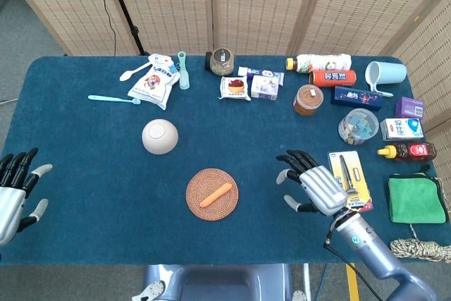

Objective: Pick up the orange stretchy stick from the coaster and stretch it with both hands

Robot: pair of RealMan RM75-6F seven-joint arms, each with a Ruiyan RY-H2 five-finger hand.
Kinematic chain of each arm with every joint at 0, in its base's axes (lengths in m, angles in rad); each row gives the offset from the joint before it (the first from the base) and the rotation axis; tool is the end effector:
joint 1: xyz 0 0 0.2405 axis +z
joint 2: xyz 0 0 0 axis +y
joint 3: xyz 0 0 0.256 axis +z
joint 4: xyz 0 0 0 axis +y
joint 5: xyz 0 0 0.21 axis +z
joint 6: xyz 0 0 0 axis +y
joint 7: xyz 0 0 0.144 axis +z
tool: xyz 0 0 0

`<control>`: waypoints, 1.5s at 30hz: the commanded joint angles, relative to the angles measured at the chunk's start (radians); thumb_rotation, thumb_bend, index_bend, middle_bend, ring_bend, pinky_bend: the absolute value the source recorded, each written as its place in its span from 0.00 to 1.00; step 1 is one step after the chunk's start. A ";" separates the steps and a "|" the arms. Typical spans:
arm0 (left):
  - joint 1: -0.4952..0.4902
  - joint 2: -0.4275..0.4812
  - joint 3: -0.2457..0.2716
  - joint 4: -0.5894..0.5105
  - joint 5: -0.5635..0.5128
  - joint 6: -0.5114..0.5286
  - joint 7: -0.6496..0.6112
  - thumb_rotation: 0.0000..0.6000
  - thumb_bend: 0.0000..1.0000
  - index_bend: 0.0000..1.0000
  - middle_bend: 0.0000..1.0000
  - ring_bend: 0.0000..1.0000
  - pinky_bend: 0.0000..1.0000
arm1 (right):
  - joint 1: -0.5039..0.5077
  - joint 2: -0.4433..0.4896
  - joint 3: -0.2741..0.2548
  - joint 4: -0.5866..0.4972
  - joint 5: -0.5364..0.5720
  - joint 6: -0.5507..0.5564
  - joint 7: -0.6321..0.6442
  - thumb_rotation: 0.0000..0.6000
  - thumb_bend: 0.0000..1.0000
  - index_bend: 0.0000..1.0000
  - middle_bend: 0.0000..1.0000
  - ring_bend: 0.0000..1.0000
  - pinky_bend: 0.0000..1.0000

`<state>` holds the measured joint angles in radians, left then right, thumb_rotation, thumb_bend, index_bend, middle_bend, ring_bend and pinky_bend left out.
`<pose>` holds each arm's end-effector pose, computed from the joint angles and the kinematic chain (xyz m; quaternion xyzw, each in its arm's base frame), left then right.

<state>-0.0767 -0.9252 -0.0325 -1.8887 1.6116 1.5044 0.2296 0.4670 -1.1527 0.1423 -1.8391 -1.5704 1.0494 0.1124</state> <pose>-0.2544 0.1702 0.1886 -0.6527 -0.3147 -0.3677 0.5829 -0.1661 -0.2653 0.0846 0.7121 -0.4251 0.4642 0.3109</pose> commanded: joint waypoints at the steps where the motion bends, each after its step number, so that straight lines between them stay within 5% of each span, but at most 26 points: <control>1: -0.004 0.005 -0.003 -0.007 -0.004 -0.004 0.007 1.00 0.31 0.23 0.01 0.04 0.00 | 0.031 -0.029 0.010 0.023 0.023 -0.030 0.004 1.00 0.40 0.42 0.16 0.04 0.05; 45: -0.017 0.031 0.008 -0.026 -0.068 -0.039 0.035 1.00 0.31 0.24 0.01 0.04 0.00 | 0.357 -0.433 0.018 0.439 0.079 -0.233 -0.075 1.00 0.41 0.38 0.09 0.00 0.00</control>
<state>-0.0936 -0.8935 -0.0245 -1.9151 1.5445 1.4654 0.2651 0.8178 -1.5783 0.1638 -1.4079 -1.4930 0.8208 0.0390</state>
